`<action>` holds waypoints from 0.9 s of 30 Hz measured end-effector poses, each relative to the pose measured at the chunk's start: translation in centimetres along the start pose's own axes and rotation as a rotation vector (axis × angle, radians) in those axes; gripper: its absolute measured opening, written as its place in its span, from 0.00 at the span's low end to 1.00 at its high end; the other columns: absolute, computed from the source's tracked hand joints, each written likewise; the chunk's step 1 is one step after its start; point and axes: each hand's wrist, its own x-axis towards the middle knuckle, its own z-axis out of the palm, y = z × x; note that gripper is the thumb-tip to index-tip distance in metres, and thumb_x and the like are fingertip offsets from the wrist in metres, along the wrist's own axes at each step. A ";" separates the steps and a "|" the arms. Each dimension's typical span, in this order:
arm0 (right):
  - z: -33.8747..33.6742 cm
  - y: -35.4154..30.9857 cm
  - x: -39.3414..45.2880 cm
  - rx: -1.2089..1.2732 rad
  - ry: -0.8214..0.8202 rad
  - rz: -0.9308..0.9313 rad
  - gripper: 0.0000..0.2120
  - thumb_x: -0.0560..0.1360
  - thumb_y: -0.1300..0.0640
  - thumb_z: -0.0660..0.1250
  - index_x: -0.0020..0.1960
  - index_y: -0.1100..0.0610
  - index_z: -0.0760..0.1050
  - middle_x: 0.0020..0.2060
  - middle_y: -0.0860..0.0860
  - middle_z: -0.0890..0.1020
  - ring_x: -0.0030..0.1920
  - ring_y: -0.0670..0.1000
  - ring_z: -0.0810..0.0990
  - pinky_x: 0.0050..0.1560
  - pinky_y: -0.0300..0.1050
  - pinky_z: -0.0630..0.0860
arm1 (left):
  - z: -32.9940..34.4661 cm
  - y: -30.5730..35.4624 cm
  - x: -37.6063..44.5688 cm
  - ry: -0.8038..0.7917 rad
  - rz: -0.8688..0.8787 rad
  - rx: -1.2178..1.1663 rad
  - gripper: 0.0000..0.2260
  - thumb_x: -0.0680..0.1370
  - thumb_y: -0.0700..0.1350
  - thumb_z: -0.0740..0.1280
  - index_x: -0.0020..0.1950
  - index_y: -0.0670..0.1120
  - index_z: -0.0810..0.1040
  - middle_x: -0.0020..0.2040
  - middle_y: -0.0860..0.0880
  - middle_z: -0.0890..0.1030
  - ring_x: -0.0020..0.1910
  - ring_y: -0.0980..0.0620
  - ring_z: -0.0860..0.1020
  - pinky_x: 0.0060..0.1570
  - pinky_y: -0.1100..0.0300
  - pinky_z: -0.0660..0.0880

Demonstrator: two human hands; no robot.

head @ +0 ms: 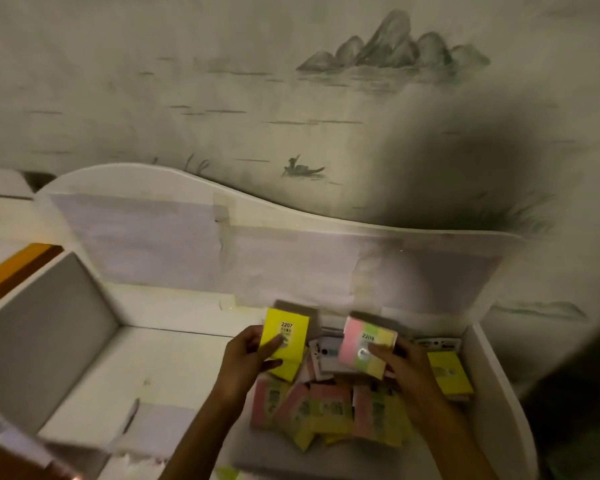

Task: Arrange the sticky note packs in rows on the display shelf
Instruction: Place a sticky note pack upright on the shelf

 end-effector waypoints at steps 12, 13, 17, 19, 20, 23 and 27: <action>9.1 1.1 -4.6 0.189 -0.350 0.035 0.12 0.73 0.65 0.70 0.56 0.59 0.81 0.51 0.56 0.85 0.48 0.53 0.85 0.38 0.47 0.81 | -8.5 2.9 -9.1 0.300 0.119 -0.121 0.08 0.77 0.38 0.69 0.55 0.38 0.80 0.50 0.41 0.85 0.50 0.43 0.83 0.47 0.52 0.81; 10.2 1.1 -5.3 0.193 -0.374 0.041 0.12 0.73 0.66 0.70 0.56 0.60 0.81 0.51 0.56 0.86 0.47 0.52 0.85 0.36 0.44 0.80 | -9.6 3.2 -9.8 0.327 0.126 -0.131 0.08 0.77 0.38 0.69 0.55 0.38 0.80 0.50 0.41 0.85 0.51 0.42 0.83 0.47 0.52 0.81; 15.0 0.7 -8.8 0.211 -0.468 0.019 0.12 0.73 0.65 0.70 0.56 0.60 0.80 0.50 0.57 0.85 0.47 0.55 0.84 0.34 0.43 0.79 | -14.6 4.4 -12.7 0.419 0.162 -0.163 0.09 0.77 0.39 0.69 0.56 0.39 0.80 0.52 0.42 0.85 0.52 0.42 0.83 0.50 0.50 0.81; 17.6 0.3 -10.9 0.214 -0.512 0.007 0.11 0.72 0.66 0.70 0.55 0.61 0.81 0.50 0.58 0.85 0.45 0.54 0.84 0.33 0.43 0.79 | -17.3 5.0 -14.3 0.461 0.191 -0.179 0.09 0.76 0.39 0.69 0.56 0.39 0.79 0.51 0.43 0.85 0.52 0.42 0.83 0.49 0.51 0.82; 19.0 0.0 -12.0 0.215 -0.531 0.000 0.10 0.72 0.66 0.70 0.53 0.61 0.81 0.49 0.59 0.85 0.43 0.53 0.84 0.32 0.43 0.78 | -18.7 5.4 -15.2 0.477 0.205 -0.184 0.09 0.76 0.39 0.69 0.56 0.40 0.79 0.51 0.44 0.85 0.51 0.43 0.84 0.48 0.52 0.82; 23.8 -0.6 -16.3 0.194 -0.588 -0.032 0.10 0.72 0.66 0.69 0.53 0.61 0.81 0.49 0.59 0.85 0.43 0.52 0.84 0.34 0.43 0.79 | -23.6 6.3 -17.9 0.508 0.239 -0.190 0.10 0.77 0.39 0.69 0.57 0.40 0.79 0.52 0.44 0.85 0.50 0.45 0.84 0.46 0.55 0.82; 31.1 -0.3 -23.0 0.179 -0.658 -0.051 0.11 0.74 0.64 0.69 0.55 0.58 0.81 0.48 0.55 0.86 0.45 0.52 0.86 0.35 0.42 0.79 | -32.1 7.2 -21.9 0.548 0.272 -0.166 0.09 0.77 0.39 0.68 0.57 0.40 0.79 0.51 0.45 0.85 0.49 0.45 0.84 0.48 0.52 0.82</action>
